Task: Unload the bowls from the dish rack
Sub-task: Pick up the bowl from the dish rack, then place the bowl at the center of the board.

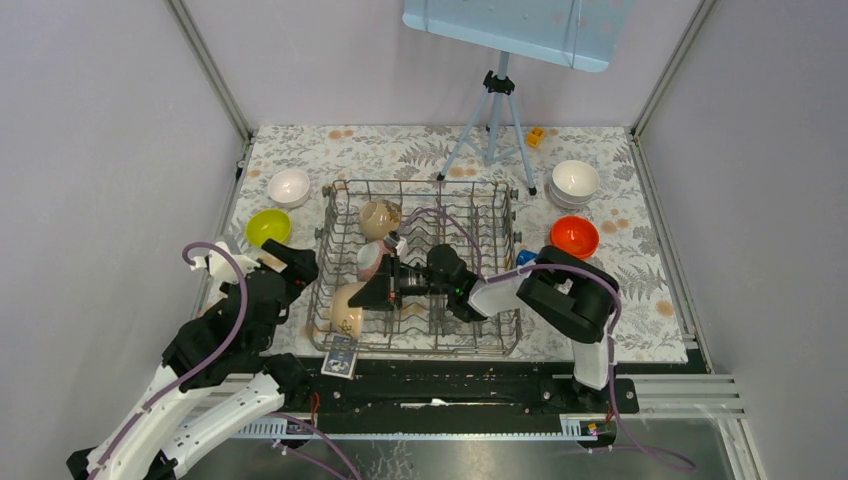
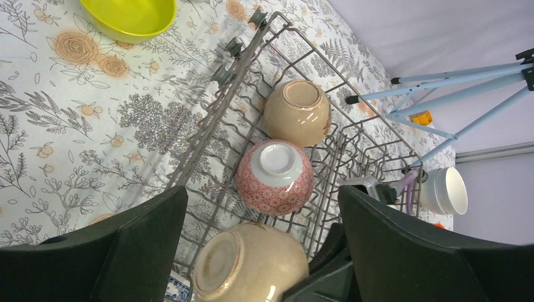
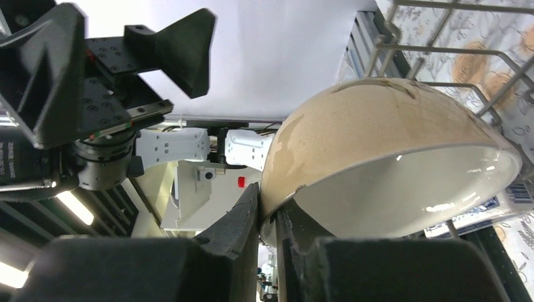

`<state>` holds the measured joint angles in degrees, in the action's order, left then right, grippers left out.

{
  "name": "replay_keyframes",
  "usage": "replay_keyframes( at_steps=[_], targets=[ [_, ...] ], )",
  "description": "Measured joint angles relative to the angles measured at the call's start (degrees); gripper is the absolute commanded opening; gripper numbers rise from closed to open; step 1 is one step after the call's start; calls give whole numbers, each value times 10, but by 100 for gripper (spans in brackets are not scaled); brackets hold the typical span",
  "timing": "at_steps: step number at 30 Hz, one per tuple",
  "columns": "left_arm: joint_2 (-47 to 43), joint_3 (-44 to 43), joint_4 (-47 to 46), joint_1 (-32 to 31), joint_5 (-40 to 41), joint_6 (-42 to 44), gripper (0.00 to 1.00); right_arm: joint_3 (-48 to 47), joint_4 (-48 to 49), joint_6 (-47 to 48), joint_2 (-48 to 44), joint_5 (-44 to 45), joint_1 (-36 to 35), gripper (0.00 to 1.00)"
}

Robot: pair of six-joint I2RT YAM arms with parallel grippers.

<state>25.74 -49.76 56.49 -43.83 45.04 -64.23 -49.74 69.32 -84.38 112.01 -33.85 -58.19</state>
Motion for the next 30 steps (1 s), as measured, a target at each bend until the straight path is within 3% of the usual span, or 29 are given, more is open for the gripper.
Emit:
replay_keyframes(
  at_steps=[5, 8, 15, 22, 30],
  targets=[
    [0, -8, -3, 0, -5, 32, 99, -10, -69, 47, -58, -14, 1, 0],
    [2, -29, -7, 0, -9, 60, 99, -26, -165, 109, -120, -23, 6, 0],
    [27, -99, -76, 0, -45, 165, 99, -157, -581, 387, -301, 21, 16, 0],
    [78, -106, -210, 0, -138, 263, 99, -321, -918, 609, -399, 155, -2, 0],
    [185, -188, -257, 0, -301, 358, 99, -361, -1122, 779, -410, 382, -142, 0]
  ],
)
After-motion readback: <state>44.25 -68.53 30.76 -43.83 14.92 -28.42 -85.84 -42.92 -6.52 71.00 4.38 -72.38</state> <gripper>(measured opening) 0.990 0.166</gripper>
